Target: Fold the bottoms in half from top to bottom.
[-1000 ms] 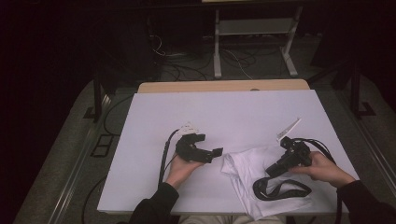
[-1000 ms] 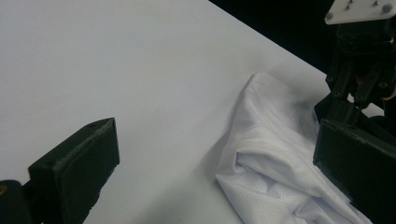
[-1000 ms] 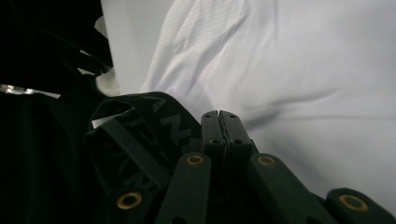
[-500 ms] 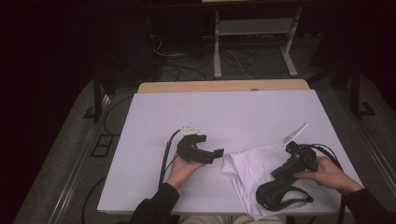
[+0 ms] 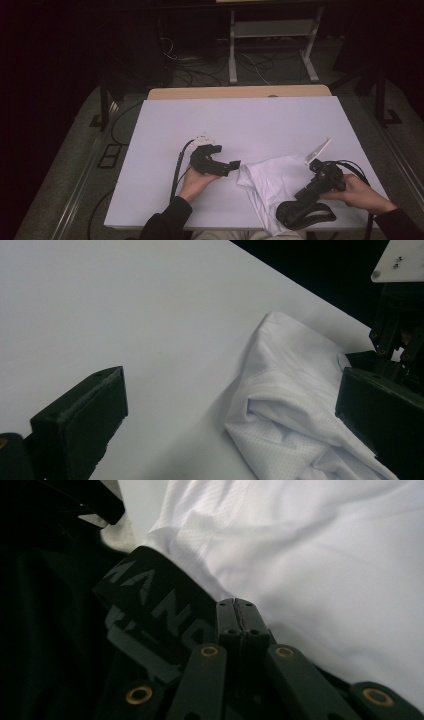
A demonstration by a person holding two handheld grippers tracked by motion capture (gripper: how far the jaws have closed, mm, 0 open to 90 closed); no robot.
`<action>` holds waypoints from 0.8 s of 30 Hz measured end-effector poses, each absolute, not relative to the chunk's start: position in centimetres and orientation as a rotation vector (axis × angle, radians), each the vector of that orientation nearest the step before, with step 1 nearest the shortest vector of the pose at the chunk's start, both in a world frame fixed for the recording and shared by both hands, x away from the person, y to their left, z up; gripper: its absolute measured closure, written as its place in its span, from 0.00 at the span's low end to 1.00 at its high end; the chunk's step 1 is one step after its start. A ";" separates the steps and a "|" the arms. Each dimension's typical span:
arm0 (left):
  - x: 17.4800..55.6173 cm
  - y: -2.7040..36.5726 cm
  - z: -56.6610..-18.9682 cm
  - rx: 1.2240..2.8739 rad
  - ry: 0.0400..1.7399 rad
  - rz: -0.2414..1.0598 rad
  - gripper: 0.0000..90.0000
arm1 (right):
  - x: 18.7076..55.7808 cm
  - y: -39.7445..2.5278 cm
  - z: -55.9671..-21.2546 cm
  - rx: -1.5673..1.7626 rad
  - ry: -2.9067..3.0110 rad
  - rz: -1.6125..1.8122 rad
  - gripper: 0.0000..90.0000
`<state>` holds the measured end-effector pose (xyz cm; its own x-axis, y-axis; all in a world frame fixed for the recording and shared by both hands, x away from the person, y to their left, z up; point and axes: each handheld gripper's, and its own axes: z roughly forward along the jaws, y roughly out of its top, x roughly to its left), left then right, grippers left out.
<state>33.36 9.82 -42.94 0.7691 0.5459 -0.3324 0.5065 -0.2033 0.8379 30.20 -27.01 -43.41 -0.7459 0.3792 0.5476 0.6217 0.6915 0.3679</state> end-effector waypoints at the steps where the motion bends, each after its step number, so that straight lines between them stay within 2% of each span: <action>1: 33.4 9.8 -42.9 1.849 0.809 0.044 0.00 | 30.0 -27.1 -43.3 -0.785 -2.462 -0.759 0.98; 18: 33.4 9.5 -43.1 1.856 0.803 0.032 0.00 | 27.3 -27.7 -44.6 -0.783 -2.439 -0.790 0.98; 24: 33.4 9.6 -43.0 1.853 0.805 0.034 0.00 | 27.2 -27.9 -43.3 -0.788 -2.463 -0.861 0.86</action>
<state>33.36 9.64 -43.03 0.7721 0.5393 -0.3362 0.5088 -0.2074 0.8355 27.22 -27.85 -43.33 -0.7550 0.3724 0.5397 0.6276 0.6490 0.4301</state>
